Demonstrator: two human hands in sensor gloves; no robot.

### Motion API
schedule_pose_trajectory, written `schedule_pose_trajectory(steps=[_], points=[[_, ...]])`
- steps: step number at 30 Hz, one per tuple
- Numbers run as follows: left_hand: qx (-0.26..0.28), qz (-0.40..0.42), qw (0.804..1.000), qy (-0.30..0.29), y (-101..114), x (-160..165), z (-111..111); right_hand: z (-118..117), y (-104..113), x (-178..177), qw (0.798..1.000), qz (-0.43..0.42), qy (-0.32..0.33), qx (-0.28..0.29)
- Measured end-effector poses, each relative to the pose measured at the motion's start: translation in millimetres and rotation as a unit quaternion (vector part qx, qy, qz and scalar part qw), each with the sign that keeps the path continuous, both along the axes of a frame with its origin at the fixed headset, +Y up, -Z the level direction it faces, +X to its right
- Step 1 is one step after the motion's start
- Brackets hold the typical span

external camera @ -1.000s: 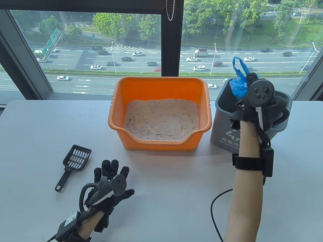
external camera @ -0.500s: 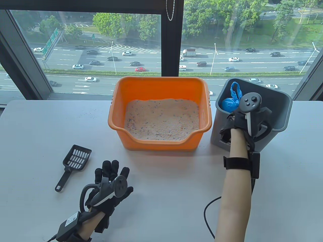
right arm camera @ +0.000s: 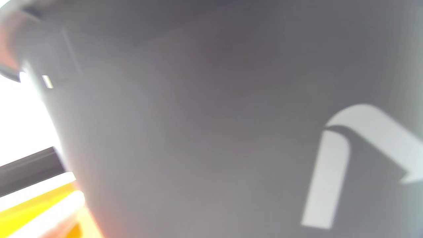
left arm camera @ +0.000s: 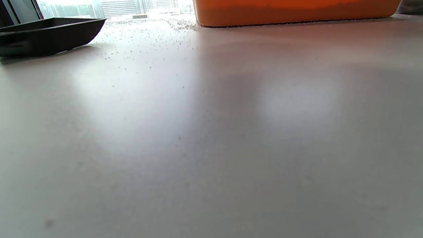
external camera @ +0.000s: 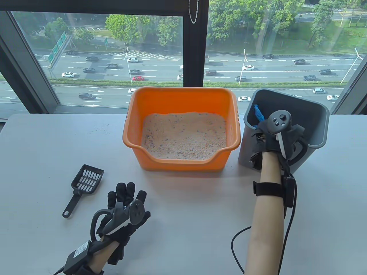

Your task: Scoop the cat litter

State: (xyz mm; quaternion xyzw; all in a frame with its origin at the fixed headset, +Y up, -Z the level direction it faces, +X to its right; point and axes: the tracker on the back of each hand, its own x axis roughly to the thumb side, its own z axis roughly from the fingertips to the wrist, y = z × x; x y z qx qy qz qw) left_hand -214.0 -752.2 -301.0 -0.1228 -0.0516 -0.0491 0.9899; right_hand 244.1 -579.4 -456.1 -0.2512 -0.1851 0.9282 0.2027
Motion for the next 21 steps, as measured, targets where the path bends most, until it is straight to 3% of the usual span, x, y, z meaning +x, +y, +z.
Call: schedule_pose_trajectory(steps=[7, 11, 16, 21], points=[[0.008, 0.004, 1.0, -0.001, 1, 0, 1, 2, 0, 0, 1.0, 0.0, -0.013, 0.008], [0.016, 0.009, 1.0, -0.001, 3, -1, 1, 11, 0, -4, 0.999, 0.01, -0.005, 0.043], [0.026, 0.015, 1.0, -0.006, 5, 0, 3, 35, 6, -20, 0.993, 0.063, 0.03, 0.092], [0.035, 0.016, 0.999, -0.015, 7, 3, 7, 75, 9, -56, 0.985, 0.096, 0.095, 0.109]])
